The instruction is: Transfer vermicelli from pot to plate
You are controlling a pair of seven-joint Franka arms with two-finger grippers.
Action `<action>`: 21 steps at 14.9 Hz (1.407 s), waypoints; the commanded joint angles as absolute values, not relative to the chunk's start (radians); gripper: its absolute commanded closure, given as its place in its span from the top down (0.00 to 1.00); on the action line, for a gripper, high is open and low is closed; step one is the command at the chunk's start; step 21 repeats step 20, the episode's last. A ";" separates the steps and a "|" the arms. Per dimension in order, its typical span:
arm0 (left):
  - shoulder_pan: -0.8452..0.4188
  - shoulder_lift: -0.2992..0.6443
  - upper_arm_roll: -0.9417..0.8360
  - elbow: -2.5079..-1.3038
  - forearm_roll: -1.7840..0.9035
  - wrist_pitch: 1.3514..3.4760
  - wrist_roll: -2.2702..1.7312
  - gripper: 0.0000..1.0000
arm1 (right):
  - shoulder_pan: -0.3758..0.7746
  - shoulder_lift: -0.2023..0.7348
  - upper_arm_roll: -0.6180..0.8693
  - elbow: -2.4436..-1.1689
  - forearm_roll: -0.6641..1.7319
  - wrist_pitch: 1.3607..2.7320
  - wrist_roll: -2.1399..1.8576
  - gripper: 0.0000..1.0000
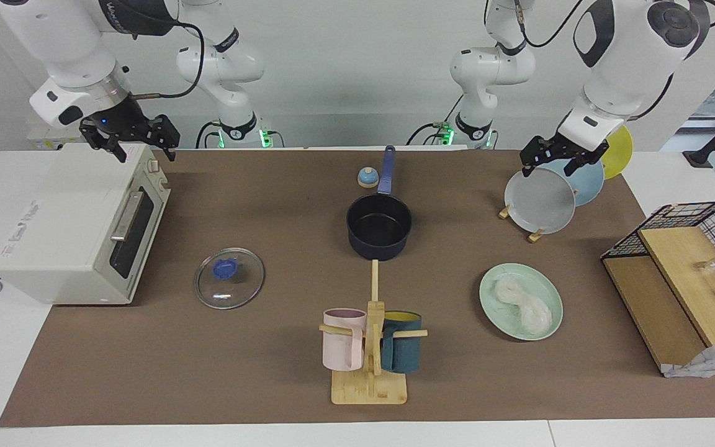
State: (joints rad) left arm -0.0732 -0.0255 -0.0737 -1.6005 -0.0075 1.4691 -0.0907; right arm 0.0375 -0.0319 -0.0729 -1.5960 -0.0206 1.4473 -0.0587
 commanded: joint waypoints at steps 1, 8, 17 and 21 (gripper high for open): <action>-0.075 -0.006 -0.081 -1.568 0.020 1.446 -0.097 1.00 | 0.034 -0.044 -0.067 -1.605 -0.014 1.443 -0.041 1.00; -0.054 -0.048 -0.087 -1.651 0.003 1.506 -0.094 1.00 | 0.034 -0.044 -0.067 -1.603 -0.014 1.451 -0.038 1.00; -0.029 -0.048 -0.118 -1.643 -0.006 1.542 -0.094 1.00 | 0.035 -0.043 -0.066 -1.605 -0.014 1.459 -0.041 1.00; -0.031 -0.046 -0.118 -1.643 -0.006 1.543 -0.092 1.00 | 0.035 -0.043 -0.066 -1.603 -0.014 1.459 -0.043 1.00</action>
